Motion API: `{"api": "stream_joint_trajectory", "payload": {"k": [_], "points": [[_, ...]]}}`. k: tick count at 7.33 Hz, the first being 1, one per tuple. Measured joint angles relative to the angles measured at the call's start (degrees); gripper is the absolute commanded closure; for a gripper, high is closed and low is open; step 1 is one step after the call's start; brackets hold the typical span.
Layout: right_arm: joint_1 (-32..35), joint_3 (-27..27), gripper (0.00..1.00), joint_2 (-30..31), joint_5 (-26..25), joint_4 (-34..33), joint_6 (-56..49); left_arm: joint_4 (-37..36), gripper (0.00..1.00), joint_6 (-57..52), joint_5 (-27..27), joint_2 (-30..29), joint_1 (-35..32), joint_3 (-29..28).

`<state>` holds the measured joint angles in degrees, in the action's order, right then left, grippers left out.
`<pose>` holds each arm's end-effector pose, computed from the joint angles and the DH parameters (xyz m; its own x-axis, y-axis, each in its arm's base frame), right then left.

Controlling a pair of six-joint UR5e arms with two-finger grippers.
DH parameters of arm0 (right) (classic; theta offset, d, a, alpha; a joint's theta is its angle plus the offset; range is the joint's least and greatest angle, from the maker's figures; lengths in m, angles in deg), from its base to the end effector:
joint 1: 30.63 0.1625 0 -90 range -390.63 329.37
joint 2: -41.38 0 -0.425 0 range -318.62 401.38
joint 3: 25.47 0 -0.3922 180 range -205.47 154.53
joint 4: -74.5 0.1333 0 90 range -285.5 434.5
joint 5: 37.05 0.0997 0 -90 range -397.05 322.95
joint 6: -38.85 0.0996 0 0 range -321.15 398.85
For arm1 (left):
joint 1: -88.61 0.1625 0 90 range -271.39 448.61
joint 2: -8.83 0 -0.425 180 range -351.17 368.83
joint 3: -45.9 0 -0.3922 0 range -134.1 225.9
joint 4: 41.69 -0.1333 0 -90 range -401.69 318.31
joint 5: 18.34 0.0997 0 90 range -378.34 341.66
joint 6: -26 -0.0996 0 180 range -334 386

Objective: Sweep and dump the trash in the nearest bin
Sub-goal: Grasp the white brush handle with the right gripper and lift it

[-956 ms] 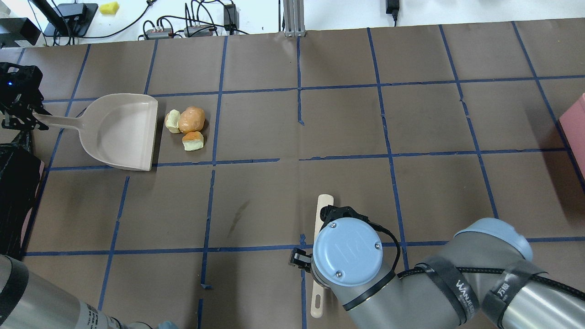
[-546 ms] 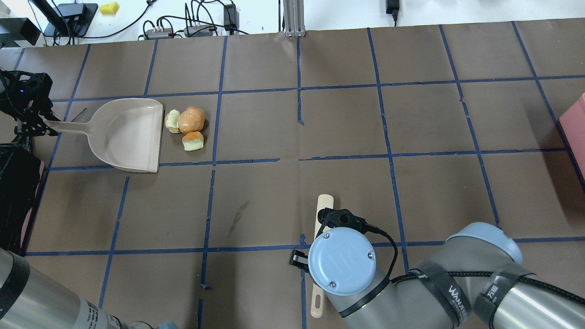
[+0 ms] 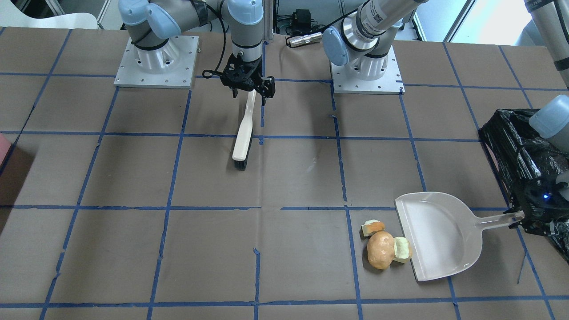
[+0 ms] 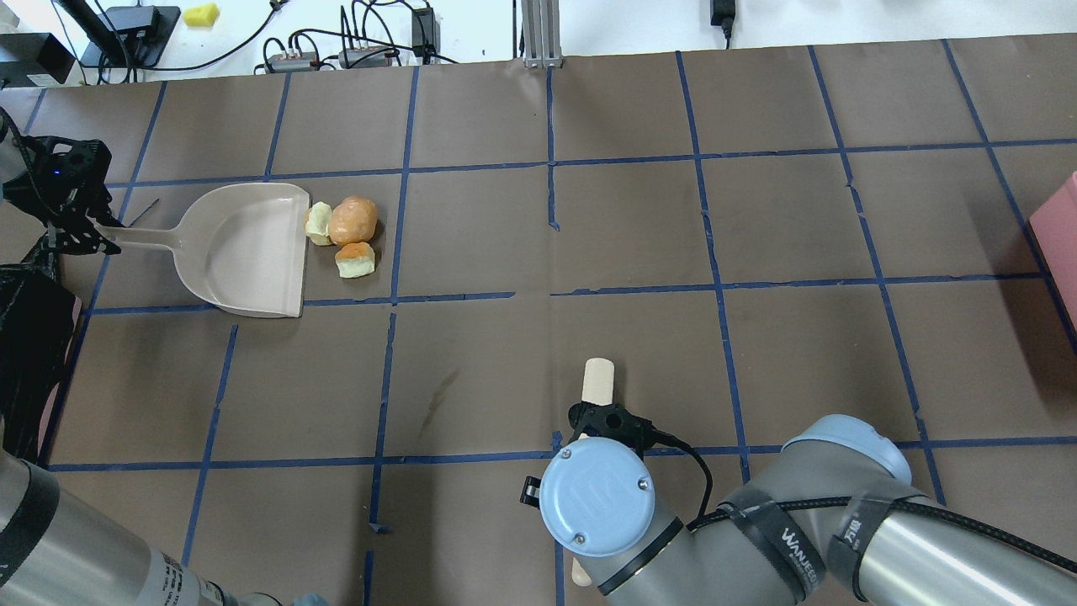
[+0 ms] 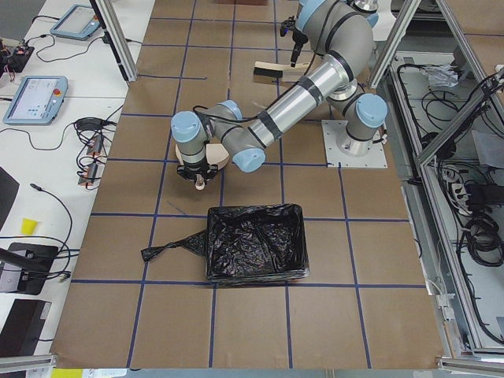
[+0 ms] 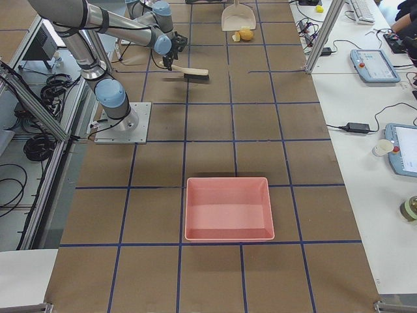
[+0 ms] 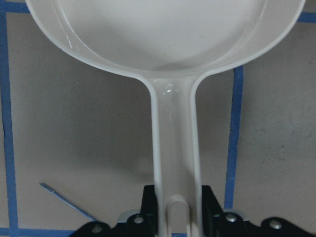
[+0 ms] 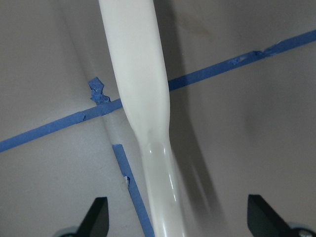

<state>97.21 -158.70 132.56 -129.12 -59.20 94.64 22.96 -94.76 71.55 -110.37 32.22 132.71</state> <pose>0.3386 -0.2245 0.2281 -0.9512 0.3086 -0.0035 0.3084 0.9501 -0.0460 0.2533 -0.6222 0.2608 -0.0497 0.9987 0.0089 0.9987 0.0498 -0.0075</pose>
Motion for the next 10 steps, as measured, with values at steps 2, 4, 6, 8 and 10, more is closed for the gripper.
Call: {"api": "stream_joint_trajectory", "payload": {"k": [2,4,6,8,10], "points": [[0.93,0.06,0.0,-1.33,-0.67,-1.06,0.08,-0.03,0.96,0.07,0.02,-0.14,-0.36,0.02],[0.96,0.07,0.03,-1.34,-0.81,-1.2,-0.82,-0.07,0.96,0.02,0.01,-0.17,-0.68,0.11],[0.78,0.07,0.03,-1.17,-0.85,-1.21,-2.01,-0.11,0.97,0.01,-0.05,-0.21,-0.72,0.23],[0.62,0.07,0.02,-1.11,-1.01,-1.21,-2.52,-0.1,0.97,0.02,-0.1,-0.19,-0.79,0.62],[0.55,0.08,0.03,-0.76,-2.44,-1.14,-3.38,-0.5,0.96,0.0,0.01,-0.16,-0.82,1.1]]}}
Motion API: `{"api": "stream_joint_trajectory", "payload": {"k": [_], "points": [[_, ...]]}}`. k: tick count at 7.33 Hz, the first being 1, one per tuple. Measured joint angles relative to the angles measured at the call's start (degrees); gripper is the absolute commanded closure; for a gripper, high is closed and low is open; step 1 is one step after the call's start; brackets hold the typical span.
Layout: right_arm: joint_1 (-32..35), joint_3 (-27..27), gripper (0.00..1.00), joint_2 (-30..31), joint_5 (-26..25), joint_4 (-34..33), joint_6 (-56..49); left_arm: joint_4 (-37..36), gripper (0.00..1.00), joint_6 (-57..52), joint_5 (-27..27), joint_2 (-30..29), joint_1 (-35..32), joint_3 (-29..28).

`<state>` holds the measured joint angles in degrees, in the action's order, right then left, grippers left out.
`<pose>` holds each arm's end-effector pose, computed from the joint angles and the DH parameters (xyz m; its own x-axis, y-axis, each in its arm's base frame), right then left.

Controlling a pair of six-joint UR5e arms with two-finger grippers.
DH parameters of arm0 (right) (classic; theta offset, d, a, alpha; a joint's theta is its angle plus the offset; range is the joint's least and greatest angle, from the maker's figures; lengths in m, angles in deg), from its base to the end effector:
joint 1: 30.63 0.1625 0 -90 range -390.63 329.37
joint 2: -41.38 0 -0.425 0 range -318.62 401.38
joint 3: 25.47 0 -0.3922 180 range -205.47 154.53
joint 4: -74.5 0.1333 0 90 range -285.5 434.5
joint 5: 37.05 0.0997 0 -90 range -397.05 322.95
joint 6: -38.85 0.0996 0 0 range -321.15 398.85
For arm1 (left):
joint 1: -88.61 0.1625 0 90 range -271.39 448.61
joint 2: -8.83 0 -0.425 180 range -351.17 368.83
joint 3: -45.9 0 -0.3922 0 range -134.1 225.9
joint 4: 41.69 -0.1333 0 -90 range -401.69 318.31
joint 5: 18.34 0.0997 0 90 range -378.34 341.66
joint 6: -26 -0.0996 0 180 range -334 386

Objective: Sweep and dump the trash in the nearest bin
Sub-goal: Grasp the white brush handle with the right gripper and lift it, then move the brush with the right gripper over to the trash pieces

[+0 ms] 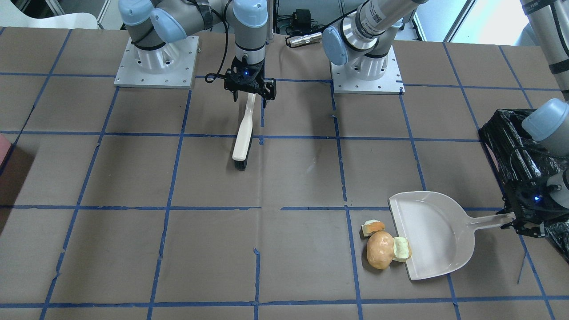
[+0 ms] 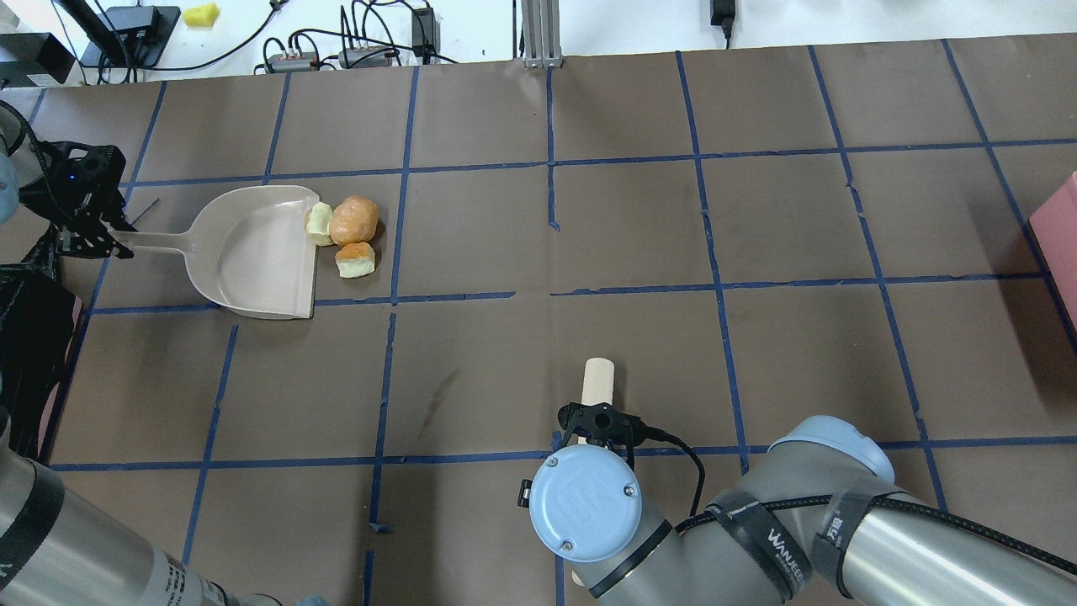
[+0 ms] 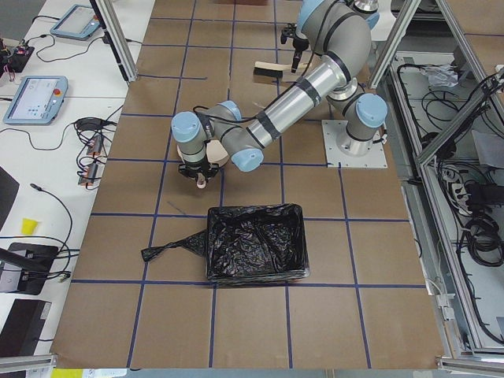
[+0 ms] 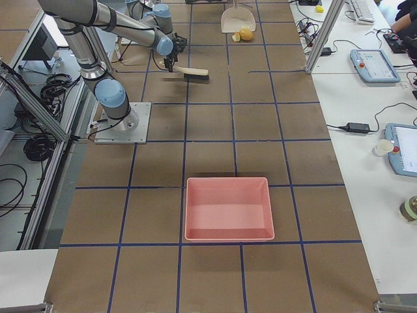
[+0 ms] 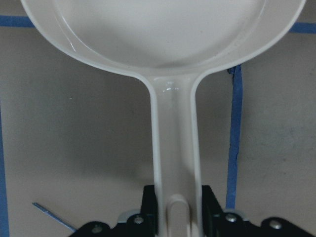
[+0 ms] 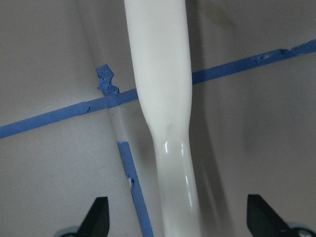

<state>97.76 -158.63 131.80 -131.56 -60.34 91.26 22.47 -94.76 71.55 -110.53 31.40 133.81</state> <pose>0.3394 -0.2264 0.2257 -0.9695 0.2444 0.0189 0.2420 0.9666 -0.0846 0.2421 -0.6222 0.2512 -0.0353 0.9992 0.0205 0.9993 0.0356 -0.0144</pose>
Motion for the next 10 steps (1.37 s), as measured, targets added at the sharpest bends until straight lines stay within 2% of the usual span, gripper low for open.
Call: {"api": "stream_joint_trajectory", "payload": {"k": [1,2,5,6,8,9,10], "points": [[-0.01,-0.02,0.04,0.22,-0.5,0.08,-0.14,-0.3,0.97,0.0,0.01,0.0,0.0,0.14],[-0.02,-0.05,0.12,0.32,-0.71,0.17,-0.2,-0.46,0.96,0.0,0.04,0.01,-0.01,0.2],[0.07,-0.09,0.13,0.17,-0.21,0.54,0.1,-1.48,0.97,0.05,0.35,0.06,-0.01,0.27],[0.09,-0.12,0.16,0.08,-0.01,0.66,0.15,-1.77,0.97,0.09,0.44,0.08,-0.03,0.29],[0.11,-0.62,0.48,0.04,0.15,0.45,0.22,-1.91,0.96,0.16,0.4,0.05,-0.2,0.41],[0.1,-1.01,0.59,0.07,0.46,0.08,0.24,-1.96,0.96,0.17,0.37,0.1,-0.23,0.54],[0.04,-1.13,0.65,0.14,1.07,-0.14,0.24,-2.04,0.96,0.16,0.41,0.24,-0.26,0.71]]}}
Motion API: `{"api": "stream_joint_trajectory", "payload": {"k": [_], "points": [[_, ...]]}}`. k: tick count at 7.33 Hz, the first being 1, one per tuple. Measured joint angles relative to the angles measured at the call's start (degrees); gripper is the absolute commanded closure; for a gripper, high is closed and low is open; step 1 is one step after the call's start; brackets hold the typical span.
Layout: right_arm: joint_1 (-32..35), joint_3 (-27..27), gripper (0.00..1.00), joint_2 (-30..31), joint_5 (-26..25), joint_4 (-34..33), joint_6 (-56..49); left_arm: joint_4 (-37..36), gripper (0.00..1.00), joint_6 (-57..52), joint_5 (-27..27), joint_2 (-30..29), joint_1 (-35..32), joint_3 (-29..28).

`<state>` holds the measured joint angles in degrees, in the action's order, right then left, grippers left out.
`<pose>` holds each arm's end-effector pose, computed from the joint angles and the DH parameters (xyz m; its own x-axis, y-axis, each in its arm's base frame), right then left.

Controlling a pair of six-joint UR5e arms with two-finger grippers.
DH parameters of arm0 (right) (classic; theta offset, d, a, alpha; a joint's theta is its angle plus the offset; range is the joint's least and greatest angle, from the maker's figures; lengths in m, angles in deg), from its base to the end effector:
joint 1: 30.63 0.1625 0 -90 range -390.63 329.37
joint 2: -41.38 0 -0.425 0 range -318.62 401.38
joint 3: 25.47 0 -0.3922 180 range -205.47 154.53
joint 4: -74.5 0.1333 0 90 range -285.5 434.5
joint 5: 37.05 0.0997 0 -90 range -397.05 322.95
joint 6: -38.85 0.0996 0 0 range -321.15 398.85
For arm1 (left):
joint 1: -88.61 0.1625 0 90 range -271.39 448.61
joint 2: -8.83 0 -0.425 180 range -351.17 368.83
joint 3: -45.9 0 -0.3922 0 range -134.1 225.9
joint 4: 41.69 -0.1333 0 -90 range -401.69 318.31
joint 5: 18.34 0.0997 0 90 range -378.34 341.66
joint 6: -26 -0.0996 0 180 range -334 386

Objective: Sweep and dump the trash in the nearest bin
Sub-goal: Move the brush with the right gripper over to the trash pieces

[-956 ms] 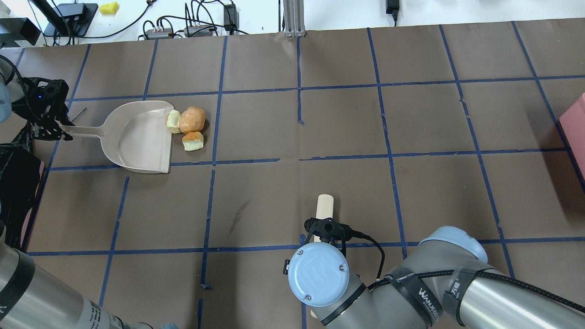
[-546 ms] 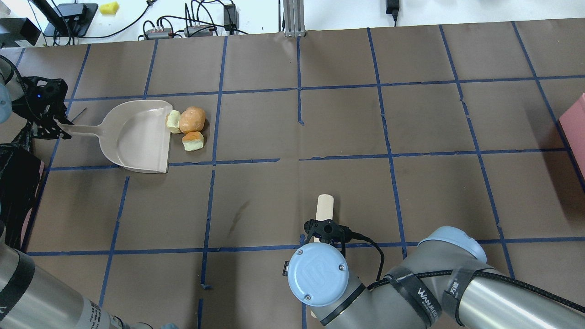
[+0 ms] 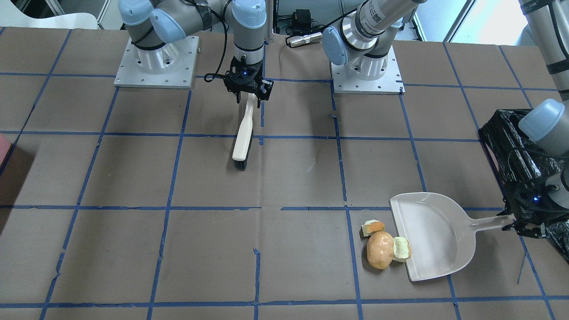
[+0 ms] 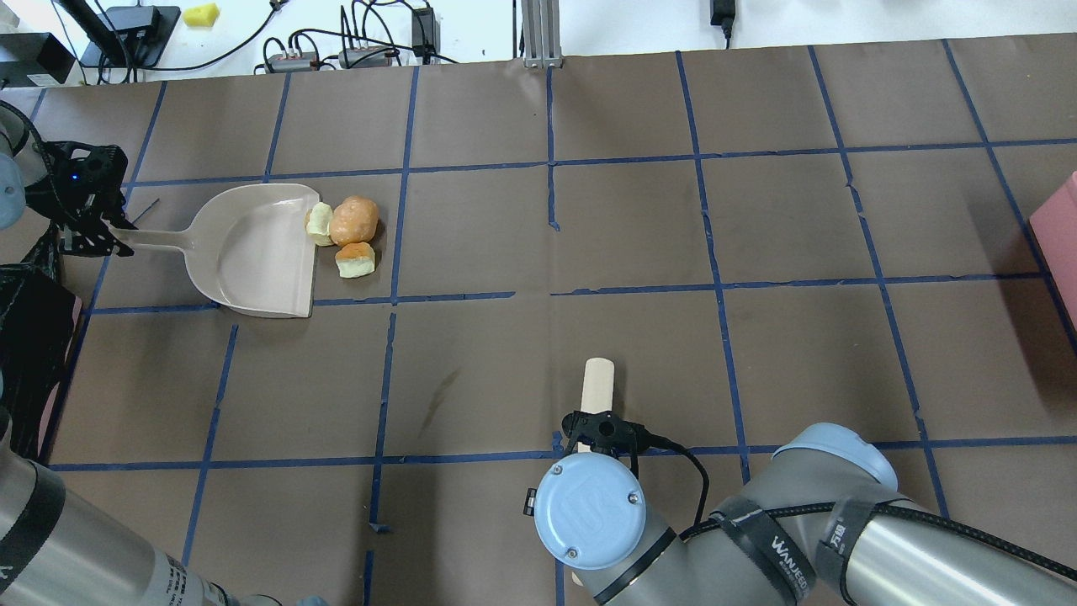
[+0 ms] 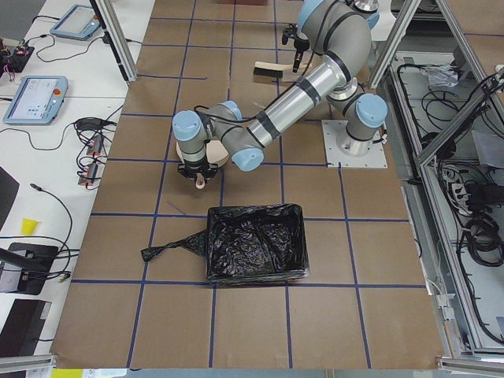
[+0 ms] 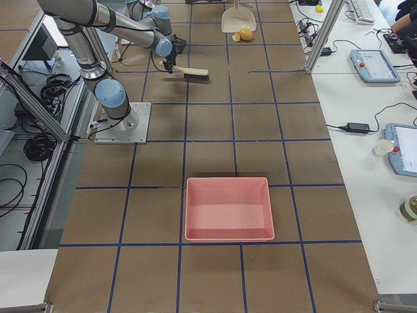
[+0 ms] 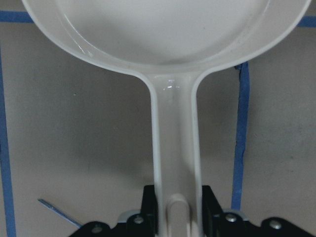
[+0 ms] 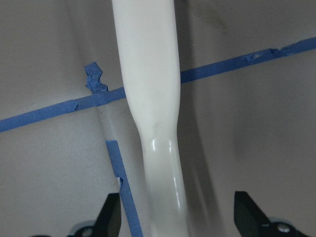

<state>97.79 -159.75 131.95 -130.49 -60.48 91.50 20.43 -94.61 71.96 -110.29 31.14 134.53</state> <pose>0.3366 -0.2195 0.2193 -0.9688 0.2470 0.0188 0.2454 0.9675 -0.0611 0.2396 -0.6227 0.2518 -0.0335 0.9994 0.0007 0.9994 0.0335 0.0057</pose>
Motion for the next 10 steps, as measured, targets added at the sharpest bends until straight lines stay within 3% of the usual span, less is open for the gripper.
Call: {"api": "stream_joint_trajectory", "payload": {"k": [3,6,10], "points": [[-0.36,0.17,0.84,0.26,0.76,-0.82,-0.01,-0.2,0.96,0.01,0.14,0.08,-0.01,0.13],[-1.0,2.13,0.85,0.27,0.91,-1.8,-0.91,-0.2,0.96,0.02,0.04,0.08,-0.04,0.14],[-1.55,14.47,0.86,-2.9,1.32,3.74,-10.59,-0.56,0.96,0.02,0.06,-0.05,-0.1,0.14]]}}
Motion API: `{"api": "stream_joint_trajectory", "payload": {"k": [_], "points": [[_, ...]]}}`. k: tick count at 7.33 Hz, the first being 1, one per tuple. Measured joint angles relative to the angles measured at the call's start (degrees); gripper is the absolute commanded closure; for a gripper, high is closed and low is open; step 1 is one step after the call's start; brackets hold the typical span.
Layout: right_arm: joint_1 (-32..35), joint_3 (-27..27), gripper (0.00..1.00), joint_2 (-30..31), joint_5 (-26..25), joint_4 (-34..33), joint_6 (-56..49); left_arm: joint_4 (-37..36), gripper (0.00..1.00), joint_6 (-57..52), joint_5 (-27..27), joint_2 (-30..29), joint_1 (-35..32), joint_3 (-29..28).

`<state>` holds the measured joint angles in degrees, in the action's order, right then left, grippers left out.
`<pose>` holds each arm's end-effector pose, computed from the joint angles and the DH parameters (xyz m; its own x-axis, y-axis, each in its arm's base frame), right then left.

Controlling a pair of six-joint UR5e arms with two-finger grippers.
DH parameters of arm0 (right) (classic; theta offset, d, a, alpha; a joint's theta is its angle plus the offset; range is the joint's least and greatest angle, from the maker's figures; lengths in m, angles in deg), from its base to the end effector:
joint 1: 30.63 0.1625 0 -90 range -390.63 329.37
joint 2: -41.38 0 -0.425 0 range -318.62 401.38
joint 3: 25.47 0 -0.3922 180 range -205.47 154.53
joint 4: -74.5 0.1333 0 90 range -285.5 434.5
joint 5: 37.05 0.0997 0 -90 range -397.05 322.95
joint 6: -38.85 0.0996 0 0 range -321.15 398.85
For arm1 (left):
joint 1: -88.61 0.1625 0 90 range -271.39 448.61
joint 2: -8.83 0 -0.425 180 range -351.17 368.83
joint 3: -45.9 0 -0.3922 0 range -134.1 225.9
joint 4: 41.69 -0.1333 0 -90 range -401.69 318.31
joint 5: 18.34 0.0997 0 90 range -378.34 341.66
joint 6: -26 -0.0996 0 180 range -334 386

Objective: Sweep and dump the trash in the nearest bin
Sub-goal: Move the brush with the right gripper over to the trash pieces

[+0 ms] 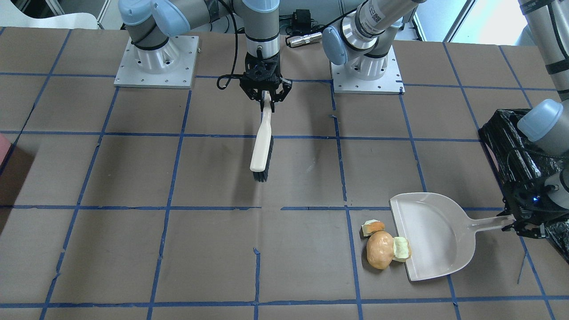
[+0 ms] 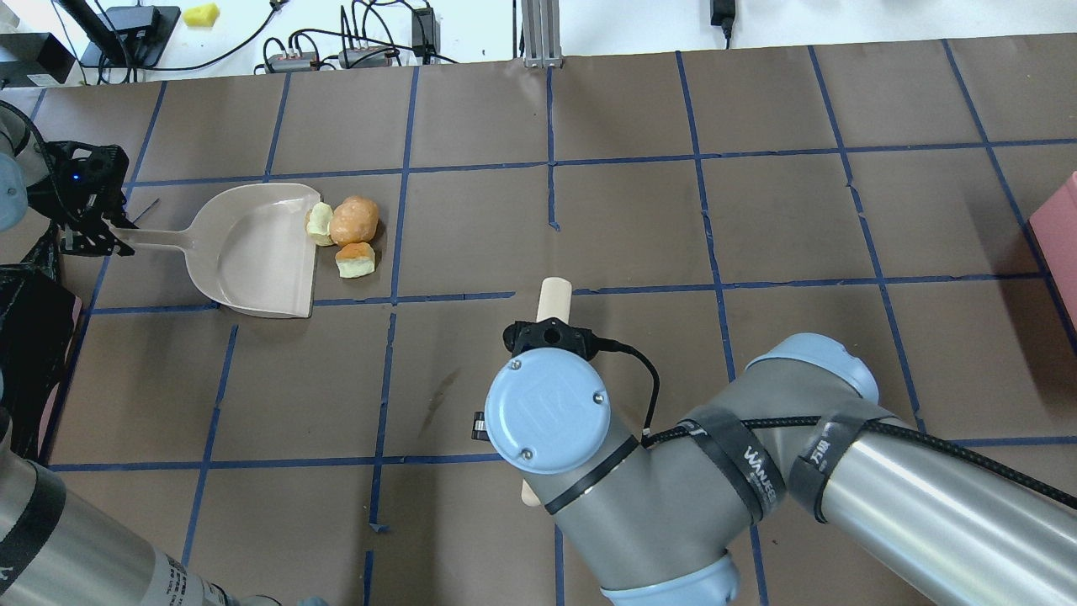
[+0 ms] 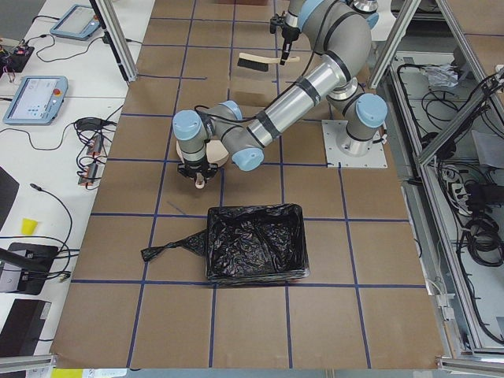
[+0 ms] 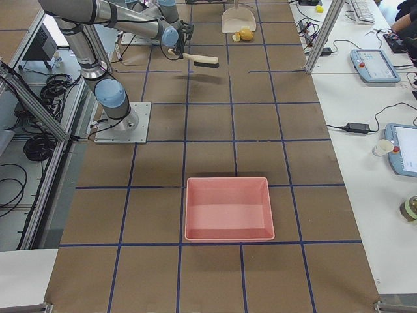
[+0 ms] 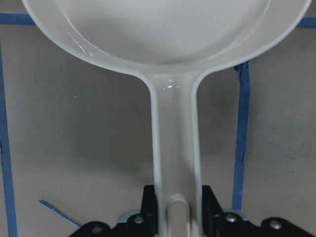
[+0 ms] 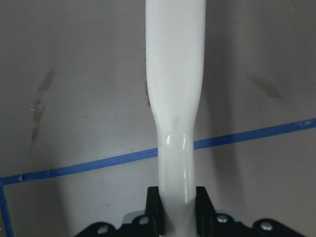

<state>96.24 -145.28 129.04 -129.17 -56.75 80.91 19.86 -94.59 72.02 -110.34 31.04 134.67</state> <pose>0.3819 -0.2931 0.2959 -0.9930 0.0875 -0.0788 0.0981 0.9850 -0.1419 0.2389 -0.6233 0.2511 -0.0321 0.9995 -0.0045 0.9994 0.0322 0.0099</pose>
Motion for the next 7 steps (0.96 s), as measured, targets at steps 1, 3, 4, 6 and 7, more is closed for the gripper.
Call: {"api": "stream_joint_trajectory", "payload": {"k": [1,3,4,6,7], "points": [[-0.13,3.65,0.86,-3.43,-0.47,0.79,-3.19,-0.02,0.96,0.0,0.12,-0.05,0.0,0.0],[-0.05,12.94,0.86,-11.19,-2.03,4.91,-6.41,-0.08,0.96,-0.02,0.24,-0.09,0.0,0.03],[0.02,18.88,0.86,-14.88,-2.55,8.33,-8.5,-0.23,0.96,-0.06,0.25,-0.1,0.0,0.06],[0.14,32.66,0.86,-23.09,-4.21,15.73,-11.74,-0.63,0.96,-0.09,0.28,-0.1,0.0,0.08],[0.21,38.65,0.86,-27.1,-4.81,18.27,-12.65,-0.72,0.96,-0.09,0.31,-0.1,0.0,0.09]]}}
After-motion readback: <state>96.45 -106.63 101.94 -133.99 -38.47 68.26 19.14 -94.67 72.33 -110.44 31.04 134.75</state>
